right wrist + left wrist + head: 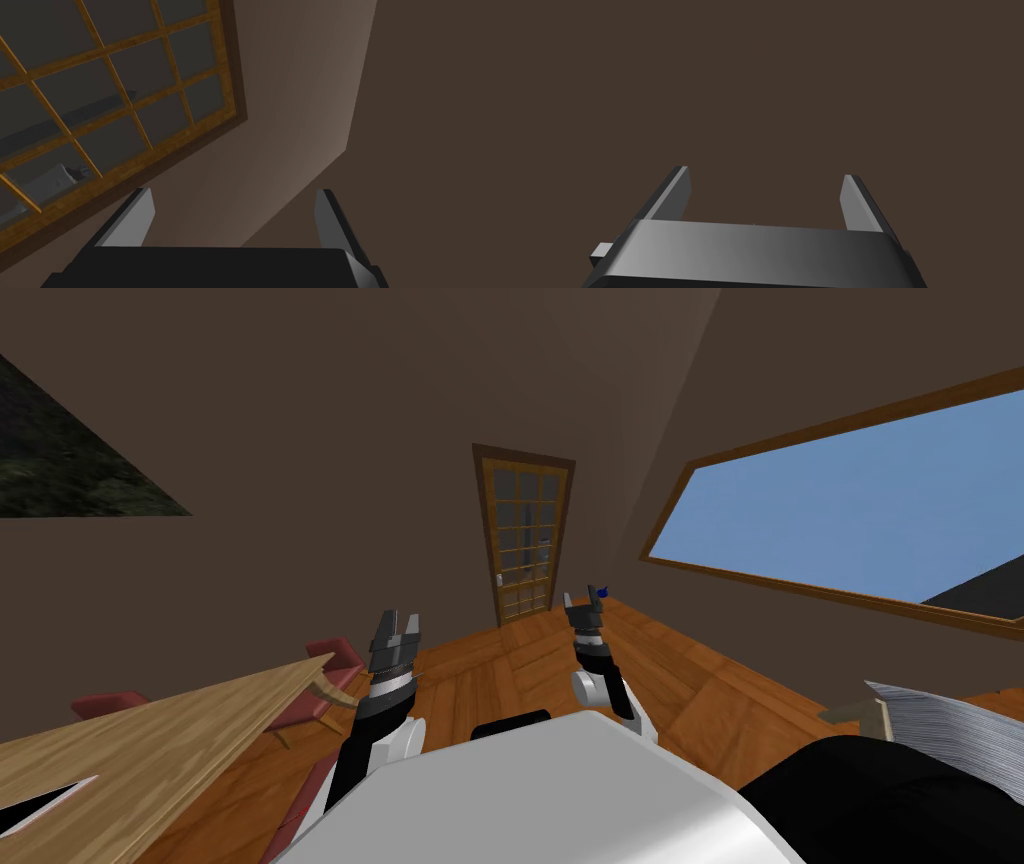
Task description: Pull the door open
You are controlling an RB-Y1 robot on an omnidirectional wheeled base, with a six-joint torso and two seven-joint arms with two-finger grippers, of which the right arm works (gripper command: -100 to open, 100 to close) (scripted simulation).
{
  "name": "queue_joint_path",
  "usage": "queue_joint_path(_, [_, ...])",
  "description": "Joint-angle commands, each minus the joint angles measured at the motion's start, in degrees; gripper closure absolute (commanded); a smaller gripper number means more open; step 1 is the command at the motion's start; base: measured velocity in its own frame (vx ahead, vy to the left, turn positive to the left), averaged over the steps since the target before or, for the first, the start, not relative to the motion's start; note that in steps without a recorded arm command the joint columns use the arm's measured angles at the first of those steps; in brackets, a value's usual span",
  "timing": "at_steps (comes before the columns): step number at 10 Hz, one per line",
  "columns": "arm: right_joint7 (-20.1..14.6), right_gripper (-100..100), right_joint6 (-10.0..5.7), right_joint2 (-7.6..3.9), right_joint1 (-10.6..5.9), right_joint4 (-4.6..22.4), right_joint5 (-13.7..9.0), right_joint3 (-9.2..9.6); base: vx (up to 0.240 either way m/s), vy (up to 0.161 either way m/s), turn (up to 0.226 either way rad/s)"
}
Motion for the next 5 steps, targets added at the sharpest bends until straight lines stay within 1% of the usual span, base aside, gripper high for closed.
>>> queue_joint_path(1, [-2.07,-100,-0.42,-0.56,-0.81,2.42,-0.68,-0.02,0.106,0.003,0.111])
queue_joint_path(5, [-5.51,-100,-1.39,-1.38,-2.47,7.09,-1.85,-0.10,0.090,-0.004,0.078])
